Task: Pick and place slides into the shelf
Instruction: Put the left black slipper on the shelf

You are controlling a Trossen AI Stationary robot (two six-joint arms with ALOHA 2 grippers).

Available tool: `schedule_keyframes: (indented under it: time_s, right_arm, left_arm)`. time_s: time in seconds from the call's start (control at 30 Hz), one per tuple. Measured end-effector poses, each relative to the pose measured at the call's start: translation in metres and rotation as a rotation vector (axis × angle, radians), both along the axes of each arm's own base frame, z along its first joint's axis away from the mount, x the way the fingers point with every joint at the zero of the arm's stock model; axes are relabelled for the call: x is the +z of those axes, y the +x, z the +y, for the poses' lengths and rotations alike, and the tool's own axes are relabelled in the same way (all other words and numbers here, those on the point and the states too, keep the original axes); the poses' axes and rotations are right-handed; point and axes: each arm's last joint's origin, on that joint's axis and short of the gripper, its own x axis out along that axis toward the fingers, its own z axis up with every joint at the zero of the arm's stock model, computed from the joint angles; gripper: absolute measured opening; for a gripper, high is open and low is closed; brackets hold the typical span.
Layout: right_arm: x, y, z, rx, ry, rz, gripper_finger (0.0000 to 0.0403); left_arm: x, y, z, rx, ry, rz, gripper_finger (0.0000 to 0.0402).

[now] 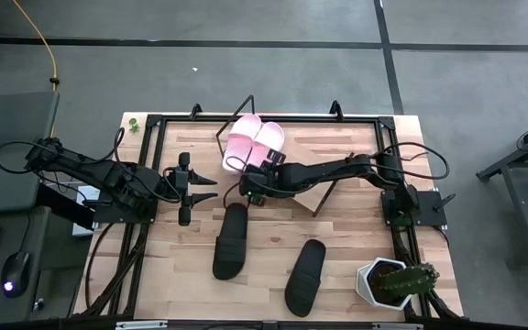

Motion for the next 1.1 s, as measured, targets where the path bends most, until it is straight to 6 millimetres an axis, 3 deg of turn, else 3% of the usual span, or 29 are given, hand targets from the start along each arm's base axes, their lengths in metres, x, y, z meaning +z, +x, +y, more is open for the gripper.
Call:
schedule_keyframes:
  time_s: [0.8,1.1]
  right_arm:
    - [-0.002,-0.014,0.101,0.183,0.197,0.007,0.0133]
    - [0.015,-0.017,0.119,0.202,0.22,-0.039,0.0133]
  left_arm:
    - [-0.005,-0.002,0.0,-0.012,0.003,0.053,0.0128]
    - [-0.006,-0.001,-0.007,-0.235,-0.086,0.068,0.0128]
